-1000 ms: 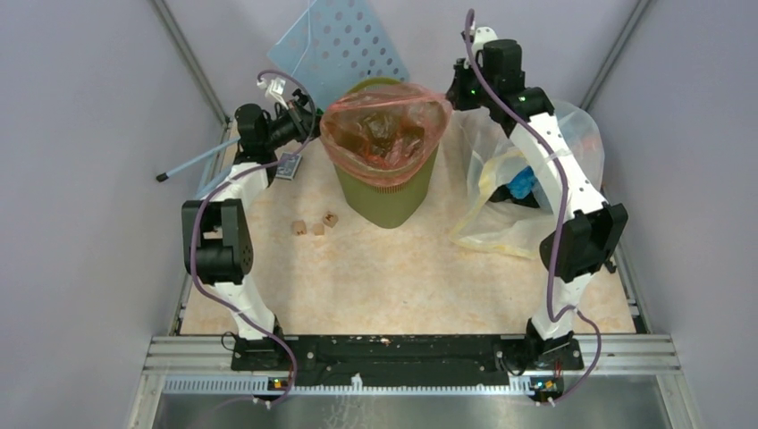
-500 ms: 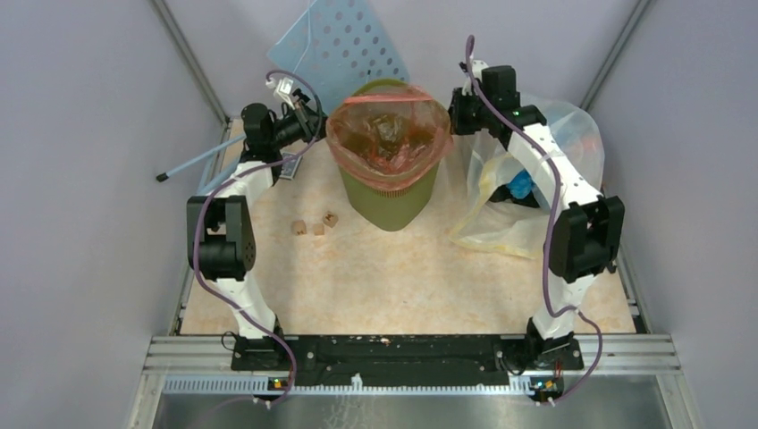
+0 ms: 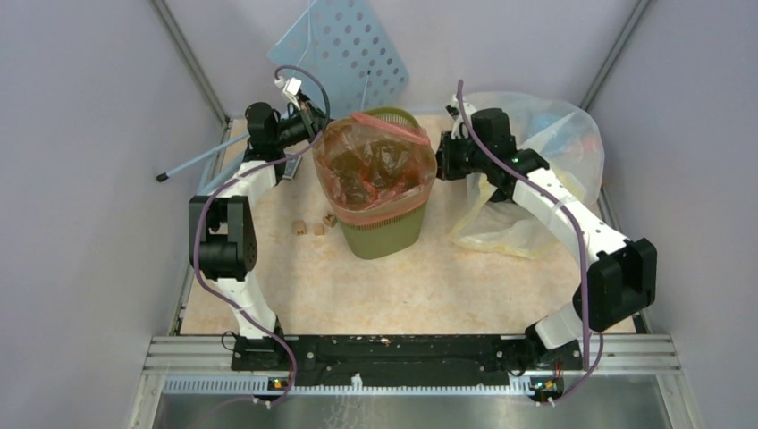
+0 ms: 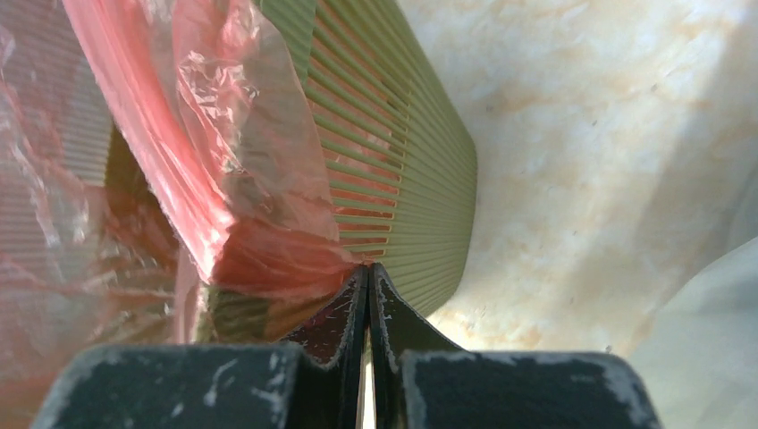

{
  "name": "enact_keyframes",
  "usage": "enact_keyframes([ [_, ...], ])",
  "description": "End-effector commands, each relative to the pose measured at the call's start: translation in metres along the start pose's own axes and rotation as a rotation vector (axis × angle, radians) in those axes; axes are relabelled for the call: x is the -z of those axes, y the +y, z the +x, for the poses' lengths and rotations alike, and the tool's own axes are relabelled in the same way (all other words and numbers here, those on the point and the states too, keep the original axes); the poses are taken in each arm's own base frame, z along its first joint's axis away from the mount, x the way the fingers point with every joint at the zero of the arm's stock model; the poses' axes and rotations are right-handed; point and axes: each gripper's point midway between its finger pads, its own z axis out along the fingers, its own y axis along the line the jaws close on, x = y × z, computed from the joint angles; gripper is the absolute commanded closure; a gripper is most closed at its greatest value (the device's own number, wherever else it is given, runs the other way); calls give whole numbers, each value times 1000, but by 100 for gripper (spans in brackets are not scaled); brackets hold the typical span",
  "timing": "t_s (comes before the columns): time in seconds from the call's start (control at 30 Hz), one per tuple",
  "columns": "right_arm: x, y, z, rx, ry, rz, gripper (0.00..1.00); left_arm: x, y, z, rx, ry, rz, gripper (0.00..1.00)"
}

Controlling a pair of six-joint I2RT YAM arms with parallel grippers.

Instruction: Put the trash bags into the trash bin

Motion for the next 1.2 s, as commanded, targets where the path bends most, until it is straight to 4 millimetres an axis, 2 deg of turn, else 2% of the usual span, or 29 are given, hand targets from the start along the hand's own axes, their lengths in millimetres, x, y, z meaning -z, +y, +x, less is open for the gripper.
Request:
enact_keyframes([
  [0.0,10,37,6,5,-38,-84,100,-5,-24,6,-48,38,68,91],
  [0.1,16,20,11,23,-41,9,100,-3,-28,8,-50,41,64,91],
  [0.13,19,14,9,42,-44,43,95,-3,-28,9,-48,45,61,91],
  [0.2,29,-2,4,80,-53,148,78,-1,-29,10,-45,48,48,91],
  [0.23,36,-7,-2,106,-69,189,72,-1,-29,11,-47,51,44,91],
  [0.37,72,-15,-44,223,-180,315,63,1,-29,11,-50,56,28,91],
  [0.43,89,-12,-69,275,-232,358,61,1,-31,10,-47,57,25,91],
  [0.53,103,16,-100,369,-280,266,60,1,-34,8,-47,54,25,91],
  [0.63,102,50,-116,467,-287,113,60,1,-37,6,-54,52,26,91],
  [0.8,90,89,-127,509,-252,-89,59,-1,-37,5,-58,56,29,91],
  [0.93,66,95,-124,484,-163,-143,58,-4,-37,5,-57,62,33,91],
  [1.07,40,91,-115,438,-79,-160,51,-8,-37,7,-56,69,39,91],
  [1.17,26,91,-111,412,-54,-180,50,-12,-37,9,-58,76,46,91],
])
